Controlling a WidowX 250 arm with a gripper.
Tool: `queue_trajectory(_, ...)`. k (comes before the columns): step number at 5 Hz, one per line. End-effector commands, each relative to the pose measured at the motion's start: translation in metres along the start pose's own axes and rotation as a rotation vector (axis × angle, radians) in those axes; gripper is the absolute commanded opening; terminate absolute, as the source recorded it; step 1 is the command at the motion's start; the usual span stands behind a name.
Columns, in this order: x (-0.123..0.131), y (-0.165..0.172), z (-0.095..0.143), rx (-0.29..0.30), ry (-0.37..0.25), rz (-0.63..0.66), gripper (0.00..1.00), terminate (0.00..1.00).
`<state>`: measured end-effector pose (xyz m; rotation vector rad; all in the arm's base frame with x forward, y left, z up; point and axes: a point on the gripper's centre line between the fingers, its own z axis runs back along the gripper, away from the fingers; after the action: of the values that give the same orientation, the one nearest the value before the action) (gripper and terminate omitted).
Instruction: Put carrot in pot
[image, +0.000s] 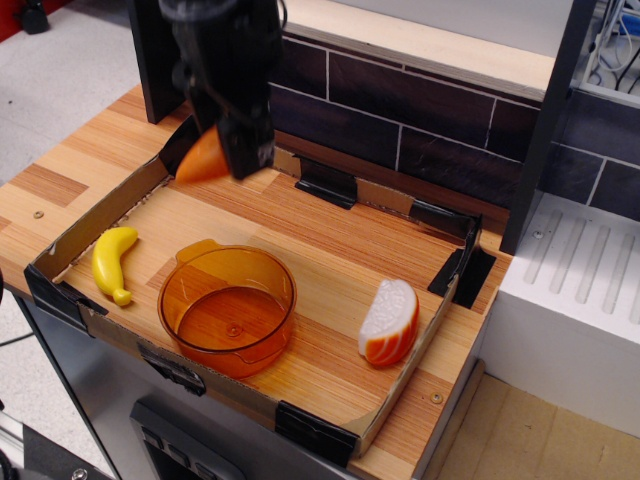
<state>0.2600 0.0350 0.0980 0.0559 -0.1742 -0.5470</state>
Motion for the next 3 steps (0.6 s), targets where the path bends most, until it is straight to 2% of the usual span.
queue_trajectory(1,-0.015,-0.023,-0.015,-0.002,0.016,-0.118,0.00,0.00)
queue_trajectory(3,-0.026,-0.033,-0.033,-0.018,0.039,-0.175,0.00,0.00)
